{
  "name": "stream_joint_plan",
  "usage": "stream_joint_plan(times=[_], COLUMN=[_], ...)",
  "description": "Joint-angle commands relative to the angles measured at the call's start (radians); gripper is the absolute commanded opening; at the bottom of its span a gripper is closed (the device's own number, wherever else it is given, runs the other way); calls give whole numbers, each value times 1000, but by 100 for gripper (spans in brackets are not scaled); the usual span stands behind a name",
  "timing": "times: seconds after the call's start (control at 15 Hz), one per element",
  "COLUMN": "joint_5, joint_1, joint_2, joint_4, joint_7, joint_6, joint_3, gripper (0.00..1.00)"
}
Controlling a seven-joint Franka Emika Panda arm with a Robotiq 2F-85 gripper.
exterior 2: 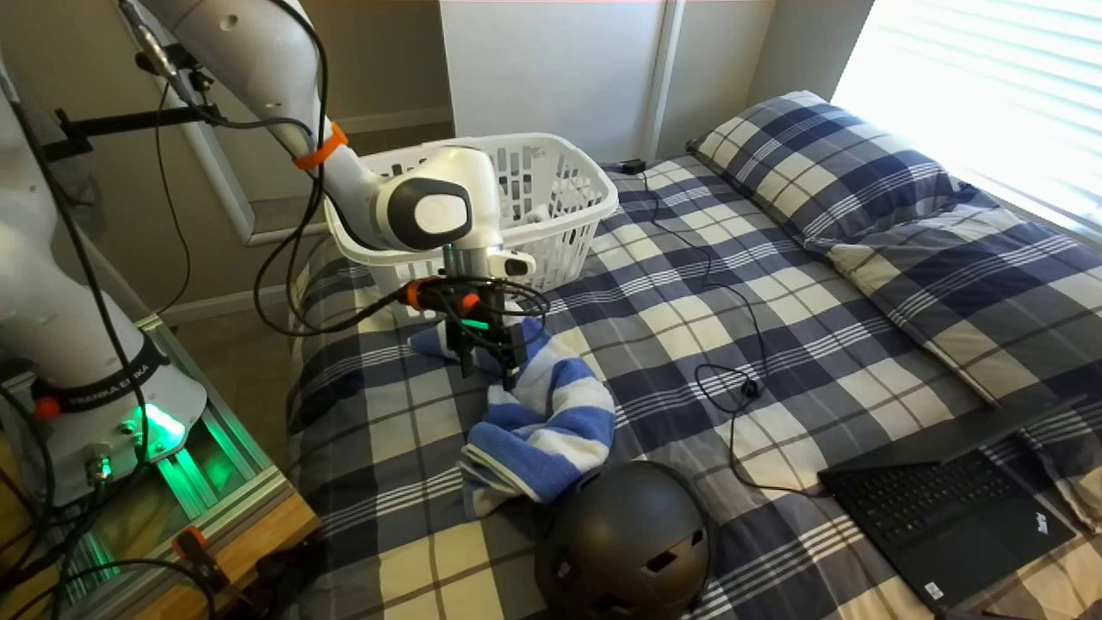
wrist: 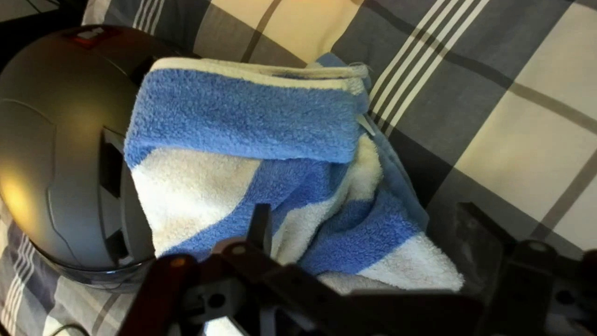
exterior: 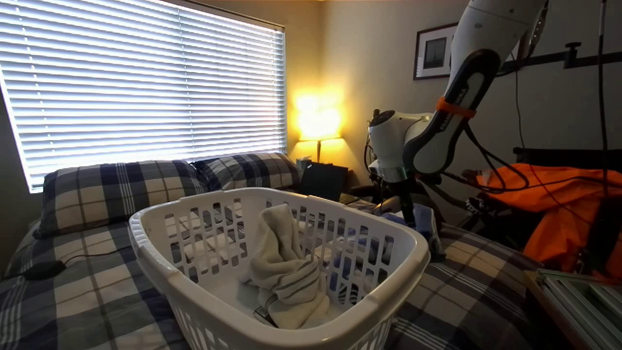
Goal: Put the white and blue towel in the basket.
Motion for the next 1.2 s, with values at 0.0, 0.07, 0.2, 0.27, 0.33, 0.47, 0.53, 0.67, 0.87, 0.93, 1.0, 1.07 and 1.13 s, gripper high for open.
stream_joint_plan(times=[0.0,0.07,0.2,0.27,0.33,0.47,0.53,0.67,0.87,0.93,1.0,1.07,1.13], joint_5=[-51,-44,-10,-5,-11,-8,-10,-16,-19,-17,-16,-14,-15], joint_1=[-16,-21,-36,-38,-36,-37,-34,-28,-24,-25,-26,-28,-28], joint_2=[106,129,166,186,205,236,253,283,323,334,345,352,359], joint_4=[70,82,104,119,132,154,166,190,225,238,248,258,267], joint_7=[-28,-39,-92,-105,-110,-124,-125,-120,-125,-130,-131,-136,-137], joint_6=[87,101,90,79,71,59,50,34,-15,-33,-57,-76,-97], joint_3=[-27,-27,-13,-11,-14,-13,-16,-23,-26,-25,-24,-22,-21], gripper=[100,100,100,100,100,100,100,100,66,57,51,42,36])
